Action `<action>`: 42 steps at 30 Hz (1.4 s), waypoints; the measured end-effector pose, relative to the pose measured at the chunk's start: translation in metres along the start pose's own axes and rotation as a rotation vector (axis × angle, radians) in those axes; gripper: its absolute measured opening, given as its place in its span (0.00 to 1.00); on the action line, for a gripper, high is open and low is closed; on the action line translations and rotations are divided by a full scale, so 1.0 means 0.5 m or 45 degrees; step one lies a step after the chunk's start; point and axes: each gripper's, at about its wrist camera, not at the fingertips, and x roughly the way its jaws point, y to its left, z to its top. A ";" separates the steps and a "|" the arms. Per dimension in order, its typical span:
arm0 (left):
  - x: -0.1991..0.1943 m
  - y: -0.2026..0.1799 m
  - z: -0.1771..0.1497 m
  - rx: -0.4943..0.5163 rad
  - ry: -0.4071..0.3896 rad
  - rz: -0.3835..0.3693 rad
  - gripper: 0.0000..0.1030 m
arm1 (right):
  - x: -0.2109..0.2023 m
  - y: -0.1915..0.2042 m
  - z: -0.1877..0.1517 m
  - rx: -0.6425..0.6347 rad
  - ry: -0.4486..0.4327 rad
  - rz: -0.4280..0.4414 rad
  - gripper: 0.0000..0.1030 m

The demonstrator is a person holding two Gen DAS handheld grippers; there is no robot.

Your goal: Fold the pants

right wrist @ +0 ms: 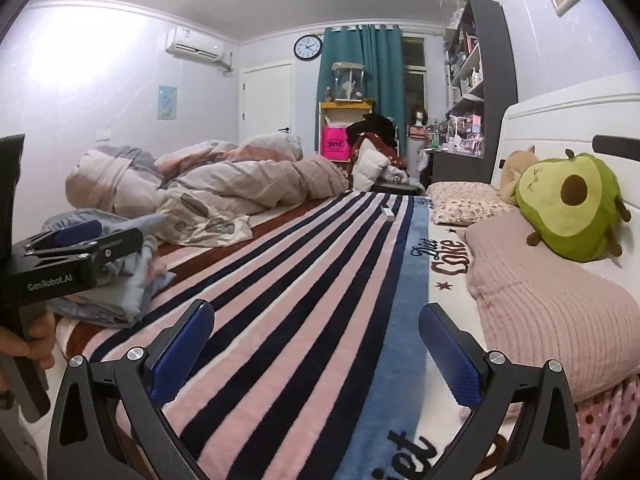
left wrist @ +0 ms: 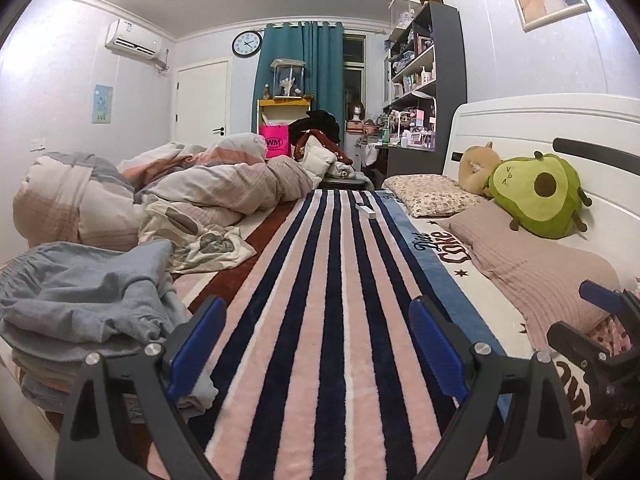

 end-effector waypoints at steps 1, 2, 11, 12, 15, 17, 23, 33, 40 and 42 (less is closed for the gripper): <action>-0.001 -0.001 0.000 0.000 -0.001 -0.001 0.88 | -0.002 -0.001 -0.001 0.002 0.001 -0.002 0.99; -0.002 -0.001 0.000 0.001 -0.002 -0.003 0.88 | -0.001 -0.002 -0.001 0.007 0.001 0.000 0.99; -0.004 -0.002 -0.005 0.004 -0.005 0.001 0.88 | 0.000 -0.008 -0.005 0.029 0.011 0.007 0.99; -0.005 -0.002 -0.006 0.007 -0.006 0.004 0.89 | 0.000 -0.009 -0.005 0.032 0.011 0.003 0.99; -0.006 -0.002 -0.009 0.006 -0.002 0.008 0.89 | 0.001 -0.006 -0.007 0.034 0.010 -0.005 0.99; -0.006 -0.002 -0.009 0.005 -0.002 0.006 0.90 | 0.002 -0.008 -0.007 0.032 0.012 -0.004 0.99; -0.009 -0.006 -0.014 0.007 -0.011 0.004 0.92 | 0.002 -0.007 -0.006 0.034 0.010 -0.004 0.99; -0.013 -0.011 -0.015 -0.002 -0.020 -0.017 0.94 | 0.001 -0.005 -0.006 0.034 0.009 -0.001 0.99; -0.014 -0.013 -0.015 -0.001 -0.021 -0.020 0.95 | 0.001 -0.004 -0.007 0.037 0.009 0.000 0.99; -0.015 -0.016 -0.015 0.000 -0.021 -0.021 0.95 | 0.001 -0.004 -0.006 0.037 0.008 0.000 0.99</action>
